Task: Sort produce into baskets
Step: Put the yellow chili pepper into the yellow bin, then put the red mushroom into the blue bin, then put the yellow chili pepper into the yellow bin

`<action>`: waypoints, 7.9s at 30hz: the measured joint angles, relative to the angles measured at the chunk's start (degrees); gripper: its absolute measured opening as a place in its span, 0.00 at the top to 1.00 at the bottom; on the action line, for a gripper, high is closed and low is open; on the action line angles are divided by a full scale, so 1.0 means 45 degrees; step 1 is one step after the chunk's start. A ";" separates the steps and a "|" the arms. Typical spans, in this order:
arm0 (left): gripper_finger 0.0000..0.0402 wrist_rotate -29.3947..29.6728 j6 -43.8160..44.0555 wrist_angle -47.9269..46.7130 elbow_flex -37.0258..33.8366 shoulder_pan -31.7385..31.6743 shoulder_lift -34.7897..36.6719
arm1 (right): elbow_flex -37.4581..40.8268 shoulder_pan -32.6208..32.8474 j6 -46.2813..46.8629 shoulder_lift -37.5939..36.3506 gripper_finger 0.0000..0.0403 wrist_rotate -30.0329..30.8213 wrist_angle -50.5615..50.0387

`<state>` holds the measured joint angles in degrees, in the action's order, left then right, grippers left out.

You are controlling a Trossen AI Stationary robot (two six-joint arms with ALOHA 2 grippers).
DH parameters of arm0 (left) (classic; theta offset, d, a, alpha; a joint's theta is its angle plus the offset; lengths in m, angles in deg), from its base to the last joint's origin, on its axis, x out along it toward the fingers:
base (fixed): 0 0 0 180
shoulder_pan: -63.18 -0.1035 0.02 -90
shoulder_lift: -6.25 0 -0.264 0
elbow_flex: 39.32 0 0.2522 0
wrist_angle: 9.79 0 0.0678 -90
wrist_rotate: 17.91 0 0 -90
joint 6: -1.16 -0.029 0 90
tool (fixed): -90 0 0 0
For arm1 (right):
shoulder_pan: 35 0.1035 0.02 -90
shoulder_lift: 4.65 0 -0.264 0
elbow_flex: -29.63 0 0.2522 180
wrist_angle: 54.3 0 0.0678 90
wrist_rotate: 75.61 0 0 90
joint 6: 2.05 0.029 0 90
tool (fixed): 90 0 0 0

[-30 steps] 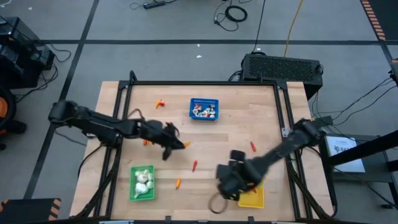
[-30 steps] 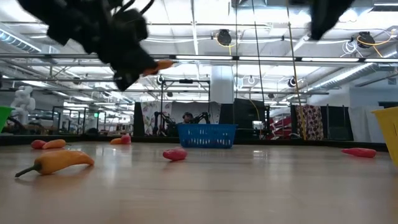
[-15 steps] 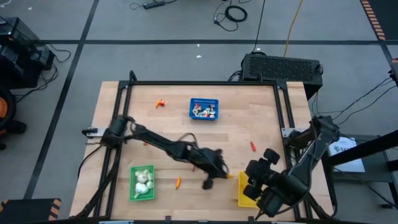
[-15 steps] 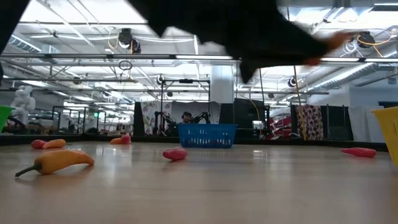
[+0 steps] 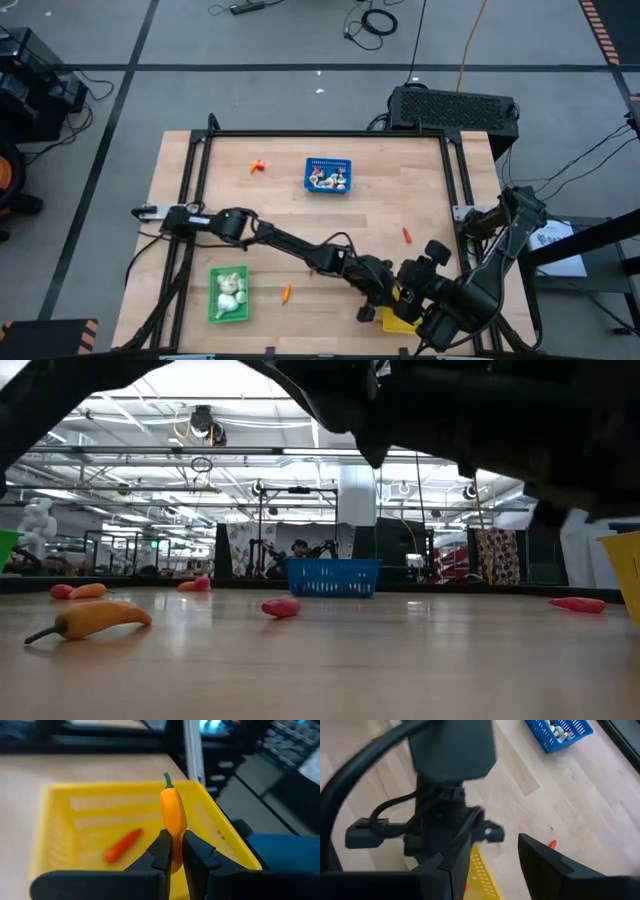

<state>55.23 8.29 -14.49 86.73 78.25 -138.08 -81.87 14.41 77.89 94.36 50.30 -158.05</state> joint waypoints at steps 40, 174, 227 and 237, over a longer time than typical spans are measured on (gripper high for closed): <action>0.62 0.2882 -0.3676 -1.0677 0.0120 -0.1230 0.3706 | -0.0010 -0.0873 -0.1436 -0.0005 0.61 0.0046 -0.0002; 0.66 0.5383 -0.5705 -1.2962 -1.1589 -0.8877 1.6083 | 0.2772 -0.4302 -1.0753 0.0010 0.61 -0.0122 0.7678; 0.66 0.2933 0.4652 -1.7480 -1.4417 -0.8117 1.8520 | 0.4872 -0.8820 -2.1476 0.3643 0.61 -0.8720 1.8635; 0.66 0.3959 0.8672 -1.4975 -1.6802 -0.6308 1.8530 | 0.4877 -0.8791 -2.0952 0.3643 0.61 -0.8715 1.7708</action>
<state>73.05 47.32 -81.88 11.12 49.86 -54.70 -59.92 -25.15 -16.40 110.75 11.08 -78.36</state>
